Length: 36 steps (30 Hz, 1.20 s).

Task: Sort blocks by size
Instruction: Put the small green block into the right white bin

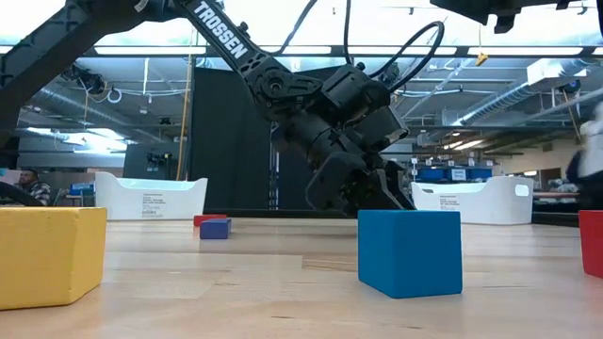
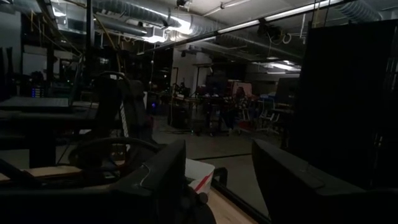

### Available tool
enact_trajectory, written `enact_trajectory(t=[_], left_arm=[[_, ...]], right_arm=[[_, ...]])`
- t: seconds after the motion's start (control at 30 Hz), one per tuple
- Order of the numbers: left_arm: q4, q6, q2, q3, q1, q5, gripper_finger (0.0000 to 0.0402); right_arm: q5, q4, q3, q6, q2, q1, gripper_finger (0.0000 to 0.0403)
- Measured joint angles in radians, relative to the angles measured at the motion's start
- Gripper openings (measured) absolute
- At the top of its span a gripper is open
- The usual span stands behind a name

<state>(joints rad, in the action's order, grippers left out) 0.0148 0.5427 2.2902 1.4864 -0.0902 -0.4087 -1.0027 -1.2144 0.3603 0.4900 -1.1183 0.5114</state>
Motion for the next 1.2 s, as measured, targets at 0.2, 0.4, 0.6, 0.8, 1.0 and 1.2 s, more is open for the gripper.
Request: enact_trajectory(t=[0.2, 0.4, 0.6, 0.8, 1.0, 1.2], left_arm=[[-0.027, -0.006, -0.001, 0.0, 0.001, 0.017, 0.0127], [0.006, -0.117, -0.012, -0.005, 0.002, 0.031, 0.0137], [0.023, -0.182, -0.055, -0.008, 0.01, 0.108, 0.0207], [0.026, -0.319, -0.103, -0.006, 0.031, 0.182, 0.0272], [-0.064, -0.485, -0.121, -0.005, 0.047, 0.32, 0.0284], [-0.111, -0.617, -0.122, -0.005, 0.087, 0.46, 0.0285]], right_arm=[[0.0, 0.0, 0.0, 0.0, 0.0, 0.0, 0.0197], [0.0, 0.001, 0.0, 0.0, 0.0, 0.0, 0.0197], [-0.003, 0.005, 0.0, 0.003, 0.0, 0.0, 0.0197], [-0.011, 0.004, -0.001, 0.01, 0.0, 0.0, 0.0197], [-0.023, 0.006, -0.001, 0.014, 0.0, 0.0, 0.0197], [-0.025, 0.007, -0.001, 0.019, 0.0, 0.0, 0.0197]])
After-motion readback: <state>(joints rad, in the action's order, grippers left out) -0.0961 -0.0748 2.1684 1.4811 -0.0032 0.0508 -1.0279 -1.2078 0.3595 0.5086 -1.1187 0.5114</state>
